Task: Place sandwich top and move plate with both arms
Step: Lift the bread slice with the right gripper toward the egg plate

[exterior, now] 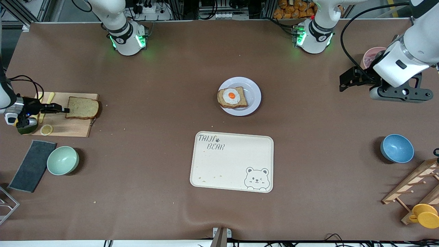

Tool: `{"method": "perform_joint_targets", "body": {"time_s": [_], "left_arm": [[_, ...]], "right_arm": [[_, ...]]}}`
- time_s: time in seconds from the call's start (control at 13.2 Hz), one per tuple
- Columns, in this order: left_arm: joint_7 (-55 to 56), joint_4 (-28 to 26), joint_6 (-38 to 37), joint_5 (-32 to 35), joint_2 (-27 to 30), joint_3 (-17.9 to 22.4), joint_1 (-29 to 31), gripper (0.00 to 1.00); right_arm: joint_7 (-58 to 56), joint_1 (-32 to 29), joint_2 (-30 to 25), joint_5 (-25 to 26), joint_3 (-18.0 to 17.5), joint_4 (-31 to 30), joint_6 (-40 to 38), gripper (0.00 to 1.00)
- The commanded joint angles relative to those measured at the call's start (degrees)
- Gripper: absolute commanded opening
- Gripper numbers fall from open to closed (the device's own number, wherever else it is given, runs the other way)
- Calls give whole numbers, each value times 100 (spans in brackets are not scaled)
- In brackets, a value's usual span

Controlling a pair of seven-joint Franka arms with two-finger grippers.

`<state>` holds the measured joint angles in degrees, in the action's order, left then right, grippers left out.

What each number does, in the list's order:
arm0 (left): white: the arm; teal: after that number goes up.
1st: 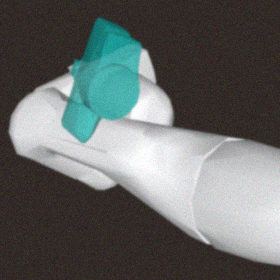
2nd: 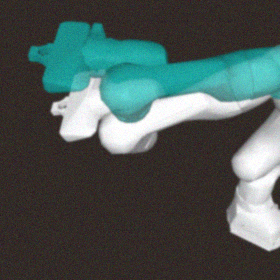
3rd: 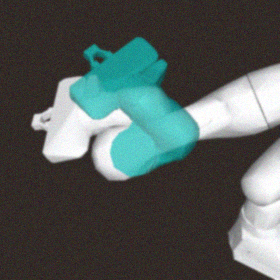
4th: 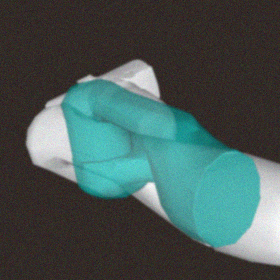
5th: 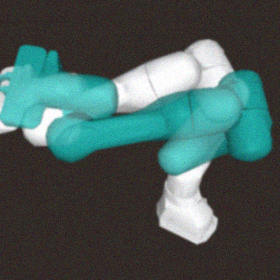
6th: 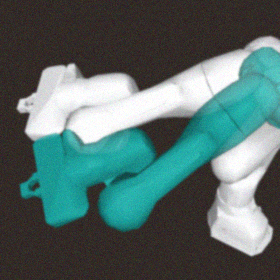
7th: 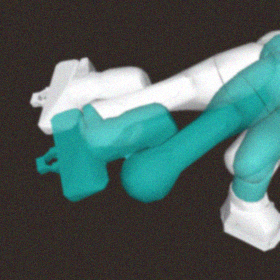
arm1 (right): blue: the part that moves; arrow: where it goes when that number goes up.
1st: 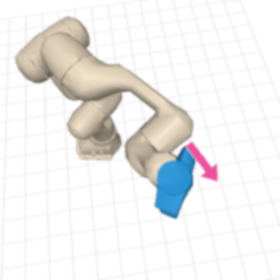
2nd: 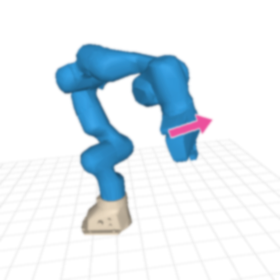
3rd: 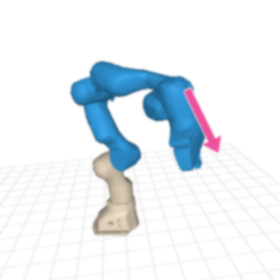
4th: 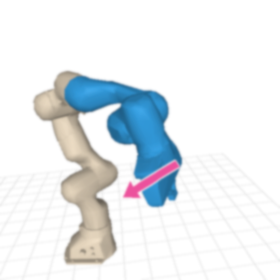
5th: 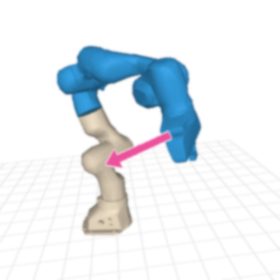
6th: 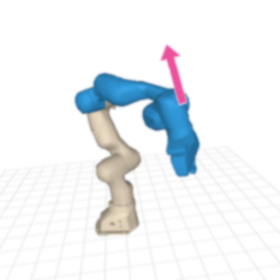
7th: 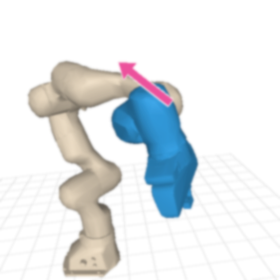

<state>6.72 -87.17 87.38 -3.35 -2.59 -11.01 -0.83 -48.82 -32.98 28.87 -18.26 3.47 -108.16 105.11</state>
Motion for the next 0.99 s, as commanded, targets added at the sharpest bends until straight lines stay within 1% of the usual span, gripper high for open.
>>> {"method": "perform_joint_targets", "body": {"time_s": [0.0, 0.15, 0.23, 0.46, 0.53, 0.68, 0.91], "left_arm": [[22, 24, 33, 124, 39, -15, 21, 100], [22, 24, 51, 124, 39, -16, 21, 100], [22, 24, 51, 124, 30, -16, 21, 100], [22, 7, 59, 124, 30, -16, 12, 100], [31, 7, 60, 115, 21, -16, 4, 100], [31, 16, 60, 115, 21, -24, 3, 100], [31, 16, 60, 115, 21, -16, 21, 100]], "right_arm": [[354, 186, -31, -98, 13, 355, -621, 0], [619, 379, -31, -116, 5, 584, -1017, 0], [689, 589, -57, -186, -4, 585, -1097, 0], [1470, 1292, -197, -651, -13, 594, -1247, 0], [1759, 1607, -337, -800, -13, 585, -1317, 0], [2863, 2328, -575, -1125, -13, 585, -1405, 0], [4149, 3391, -1049, -1197, -4, 498, -1405, 0]]}}
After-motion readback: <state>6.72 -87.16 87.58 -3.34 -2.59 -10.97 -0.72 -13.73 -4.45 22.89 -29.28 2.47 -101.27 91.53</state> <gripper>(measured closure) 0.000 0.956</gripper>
